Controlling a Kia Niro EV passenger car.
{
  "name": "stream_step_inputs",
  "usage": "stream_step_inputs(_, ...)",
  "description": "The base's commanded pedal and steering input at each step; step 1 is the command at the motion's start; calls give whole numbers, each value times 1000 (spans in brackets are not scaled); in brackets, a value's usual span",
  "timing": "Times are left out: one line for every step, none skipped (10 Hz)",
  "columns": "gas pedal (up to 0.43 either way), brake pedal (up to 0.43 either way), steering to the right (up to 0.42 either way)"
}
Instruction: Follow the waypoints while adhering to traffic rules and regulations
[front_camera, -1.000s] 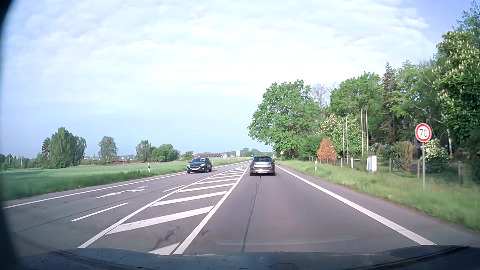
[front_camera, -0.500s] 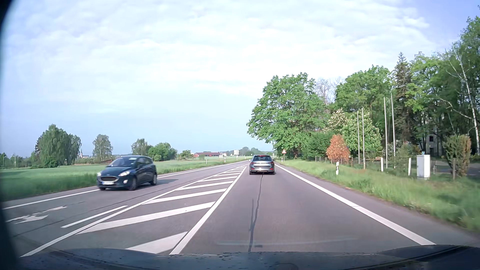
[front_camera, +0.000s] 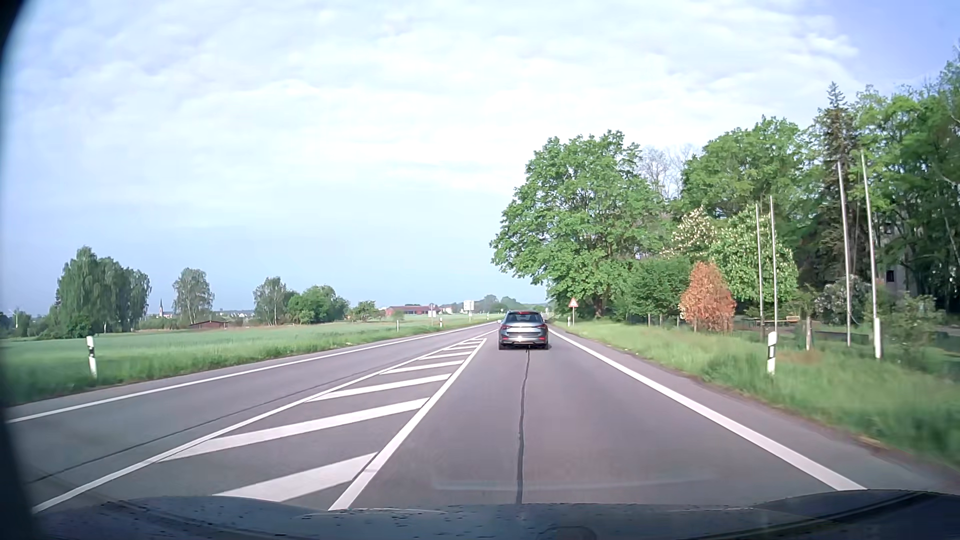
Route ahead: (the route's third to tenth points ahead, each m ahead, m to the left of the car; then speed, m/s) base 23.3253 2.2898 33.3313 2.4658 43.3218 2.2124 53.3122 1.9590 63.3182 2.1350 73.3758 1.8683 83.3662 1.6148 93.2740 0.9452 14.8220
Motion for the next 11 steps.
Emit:
stream_step_inputs(280,0,-2)
stream_step_inputs(280,0,-2)
stream_step_inputs(280,0,-1)
stream_step_inputs(280,0,-1)
stream_step_inputs(287,0,-1)
stream_step_inputs(287,0,-1)
stream_step_inputs(287,0,-1)
stream_step_inputs(287,0,-1)
stream_step_inputs(287,0,-1)
stream_step_inputs(287,0,-1)
stream_step_inputs(287,0,-1)
